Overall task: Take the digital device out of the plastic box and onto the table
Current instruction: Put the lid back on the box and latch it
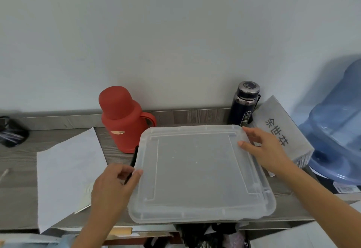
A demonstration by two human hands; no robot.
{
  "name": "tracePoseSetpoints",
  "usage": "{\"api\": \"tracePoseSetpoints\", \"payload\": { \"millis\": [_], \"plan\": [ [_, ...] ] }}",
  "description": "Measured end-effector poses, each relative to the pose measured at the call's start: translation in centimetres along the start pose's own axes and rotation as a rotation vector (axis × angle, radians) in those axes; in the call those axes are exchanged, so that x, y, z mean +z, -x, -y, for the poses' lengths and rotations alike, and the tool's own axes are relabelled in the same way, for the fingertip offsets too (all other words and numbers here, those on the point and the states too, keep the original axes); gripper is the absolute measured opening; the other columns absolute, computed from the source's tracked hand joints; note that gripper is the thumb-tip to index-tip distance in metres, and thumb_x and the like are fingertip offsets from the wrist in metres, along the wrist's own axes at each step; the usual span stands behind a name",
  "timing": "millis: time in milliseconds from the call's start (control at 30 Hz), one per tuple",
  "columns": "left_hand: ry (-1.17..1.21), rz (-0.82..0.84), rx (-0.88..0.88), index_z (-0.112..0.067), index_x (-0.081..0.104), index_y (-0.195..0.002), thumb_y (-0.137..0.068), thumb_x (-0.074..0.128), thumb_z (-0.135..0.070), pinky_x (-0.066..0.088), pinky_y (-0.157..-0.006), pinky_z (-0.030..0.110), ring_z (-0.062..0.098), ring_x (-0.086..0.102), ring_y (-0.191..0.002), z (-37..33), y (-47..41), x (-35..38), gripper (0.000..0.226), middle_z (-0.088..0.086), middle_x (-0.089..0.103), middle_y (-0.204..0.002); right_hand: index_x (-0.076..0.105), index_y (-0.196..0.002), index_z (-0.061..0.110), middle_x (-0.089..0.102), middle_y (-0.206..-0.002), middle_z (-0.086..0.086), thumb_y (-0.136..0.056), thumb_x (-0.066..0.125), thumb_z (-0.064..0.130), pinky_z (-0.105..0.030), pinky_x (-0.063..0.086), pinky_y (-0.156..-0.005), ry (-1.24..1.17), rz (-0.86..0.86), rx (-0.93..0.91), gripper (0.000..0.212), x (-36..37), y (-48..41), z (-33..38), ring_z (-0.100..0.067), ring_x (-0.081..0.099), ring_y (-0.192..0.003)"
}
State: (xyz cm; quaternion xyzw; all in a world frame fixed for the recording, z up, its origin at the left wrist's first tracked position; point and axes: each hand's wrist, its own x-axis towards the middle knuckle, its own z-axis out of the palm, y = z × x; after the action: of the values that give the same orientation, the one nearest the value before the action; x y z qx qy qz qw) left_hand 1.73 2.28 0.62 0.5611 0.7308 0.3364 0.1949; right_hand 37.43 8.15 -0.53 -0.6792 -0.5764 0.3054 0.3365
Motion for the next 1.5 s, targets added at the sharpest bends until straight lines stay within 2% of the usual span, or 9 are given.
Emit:
{"api": "tracePoseSetpoints", "payload": {
  "millis": [133,233,400,500,633,767,967,1233,1500],
  "plan": [
    [0.145,0.087,-0.096,-0.014,0.073,-0.09,-0.081,0.07,-0.026,0.054,-0.079,0.041,0.016,0.064,-0.083,0.8,-3.5,1.2,0.015,-0.002,0.069,-0.087,0.058,-0.123,0.015,0.065,-0.108,0.007,-0.085,0.068,0.021,-0.031,0.051,-0.087,-0.091,-0.09,0.047,0.04,1.3,0.7,-0.1,-0.006,0.061,-0.097],
    [0.245,0.141,-0.154,-0.016,0.071,-0.091,-0.081,0.07,-0.027,0.053,-0.08,0.041,0.023,0.064,-0.093,1.4,-4.7,1.8,0.015,0.002,0.07,-0.096,0.054,-0.129,0.016,0.059,-0.101,0.02,-0.087,0.065,0.023,-0.024,0.048,-0.078,-0.127,-0.103,0.087,0.044,1.8,0.9,0.1,0.007,0.055,-0.089],
    [0.386,0.336,-0.281,-0.021,0.06,-0.113,-0.083,0.067,-0.025,0.057,-0.067,0.038,0.025,0.07,-0.088,1.5,-5.0,1.2,0.031,0.004,0.07,-0.101,0.044,-0.14,0.012,0.056,-0.132,-0.006,-0.085,0.064,0.039,-0.035,0.046,-0.091,-0.238,-0.033,0.299,0.065,1.5,1.3,-0.3,-0.02,0.056,-0.11],
    [0.404,0.409,-0.335,-0.025,0.056,-0.112,-0.083,0.069,-0.02,0.055,-0.064,0.035,0.025,0.07,-0.084,1.2,-4.8,1.0,0.033,0.006,0.072,-0.096,0.046,-0.138,0.017,0.055,-0.135,-0.009,-0.081,0.068,0.043,-0.042,0.048,-0.097,-0.133,-0.058,0.296,0.066,0.8,1.1,-0.1,-0.026,0.056,-0.117],
    [0.413,0.372,-0.319,-0.021,0.061,-0.095,-0.09,0.055,-0.014,0.051,-0.068,0.037,0.029,0.065,-0.089,0.1,-3.4,2.3,0.011,0.008,0.067,-0.096,0.046,-0.137,0.017,0.059,-0.131,-0.007,-0.084,0.066,0.038,-0.04,0.049,-0.089,-0.016,-0.044,0.266,0.062,1.0,0.9,0.9,-0.023,0.059,-0.109],
    [0.51,0.392,-0.367,-0.017,0.057,-0.116,-0.092,0.052,-0.015,0.052,-0.084,0.046,0.031,0.062,-0.1,-0.1,-3.0,2.4,0.025,0.011,0.065,-0.11,0.043,-0.136,0.023,0.06,-0.103,0.012,-0.085,0.067,0.027,-0.024,0.049,-0.066,-0.217,0.074,0.267,0.056,0.9,2.9,1.3,-0.007,0.061,-0.088],
    [0.433,0.405,-0.302,-0.02,0.05,-0.129,-0.094,0.048,-0.015,0.049,-0.07,0.03,0.019,0.061,-0.097,-0.2,-3.0,2.6,0.035,0.004,0.063,-0.113,0.035,-0.143,0.021,0.053,-0.126,0.002,-0.091,0.058,0.023,-0.038,0.043,-0.097,0.048,0.047,0.107,0.057,1.6,4.2,1.5,-0.018,0.051,-0.115],
    [0.221,0.362,-0.234,-0.022,0.04,-0.137,-0.095,0.043,-0.02,0.046,-0.093,0.044,0.027,0.056,-0.104,-0.9,-3.1,3.4,0.043,0.005,0.059,-0.121,0.024,-0.148,0.017,0.052,-0.137,-0.009,-0.094,0.049,0.031,-0.041,0.044,-0.097,0.289,0.025,0.12,0.061,2.1,3.5,0.9,-0.029,0.053,-0.118],
    [0.212,0.325,-0.166,-0.019,0.034,-0.14,-0.093,0.043,-0.014,0.041,-0.083,0.036,0.025,0.053,-0.1,-2.6,-2.9,4.8,0.048,0.003,0.054,-0.113,0.028,-0.144,0.014,0.058,-0.126,-0.017,-0.095,0.048,0.018,-0.042,0.046,-0.085,0.389,-0.018,0.074,0.053,1.8,0.8,2.4,-0.036,0.057,-0.109]
  ]
}}
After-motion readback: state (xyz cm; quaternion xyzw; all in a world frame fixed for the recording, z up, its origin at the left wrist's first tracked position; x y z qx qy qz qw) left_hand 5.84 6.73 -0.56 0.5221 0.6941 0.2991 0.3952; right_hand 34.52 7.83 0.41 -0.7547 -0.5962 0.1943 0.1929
